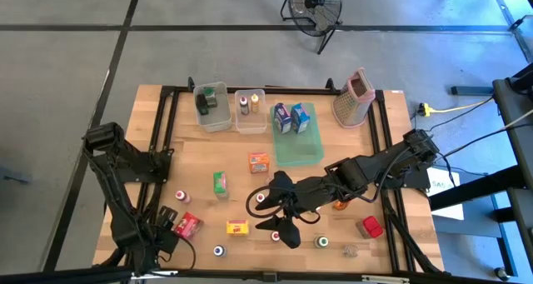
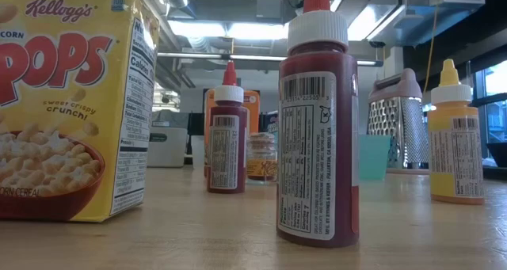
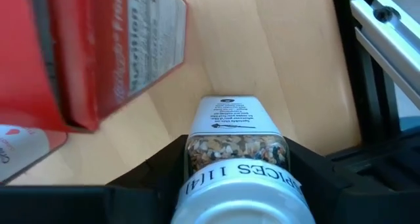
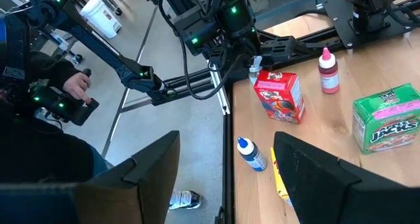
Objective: Pick & Place Kitchen Items
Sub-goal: Put the white spice bottle into the gray bin
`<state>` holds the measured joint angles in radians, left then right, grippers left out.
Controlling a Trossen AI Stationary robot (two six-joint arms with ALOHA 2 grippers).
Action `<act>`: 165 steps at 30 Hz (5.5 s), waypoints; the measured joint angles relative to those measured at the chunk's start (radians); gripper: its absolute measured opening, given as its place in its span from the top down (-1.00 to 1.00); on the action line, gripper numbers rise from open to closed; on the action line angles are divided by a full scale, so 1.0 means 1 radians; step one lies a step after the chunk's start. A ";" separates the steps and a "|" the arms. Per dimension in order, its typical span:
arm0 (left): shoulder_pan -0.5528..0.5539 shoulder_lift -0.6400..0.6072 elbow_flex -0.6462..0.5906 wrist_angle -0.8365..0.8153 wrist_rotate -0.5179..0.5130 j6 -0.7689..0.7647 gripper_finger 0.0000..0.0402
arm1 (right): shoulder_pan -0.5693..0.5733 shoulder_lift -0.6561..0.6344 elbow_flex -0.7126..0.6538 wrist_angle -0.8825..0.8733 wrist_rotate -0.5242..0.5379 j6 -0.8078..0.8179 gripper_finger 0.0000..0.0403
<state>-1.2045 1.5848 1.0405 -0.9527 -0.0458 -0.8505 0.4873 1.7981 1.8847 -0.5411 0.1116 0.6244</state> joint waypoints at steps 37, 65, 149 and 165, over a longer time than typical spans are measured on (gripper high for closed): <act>0.162 -0.037 0.514 -0.528 0.207 -0.114 0.02 | 0.106 0.000 0.000 -0.045 -0.097 -0.132 -0.24; 0.780 -0.087 0.635 -0.618 0.098 0.530 0.02 | 0.184 -0.093 0.000 -0.412 0.044 -0.163 -0.24; 2.117 0.342 0.583 -0.203 0.066 1.508 0.00 | -0.292 -0.265 0.000 -0.743 0.011 -0.354 -0.24; 2.143 0.349 0.583 -0.146 0.064 1.474 -0.03 | -0.298 -0.265 0.000 -0.743 0.019 -0.348 -0.24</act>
<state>0.9386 1.9335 1.6234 -1.0985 0.0179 0.6237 0.1898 1.5330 1.8851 -1.2838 0.1306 0.2764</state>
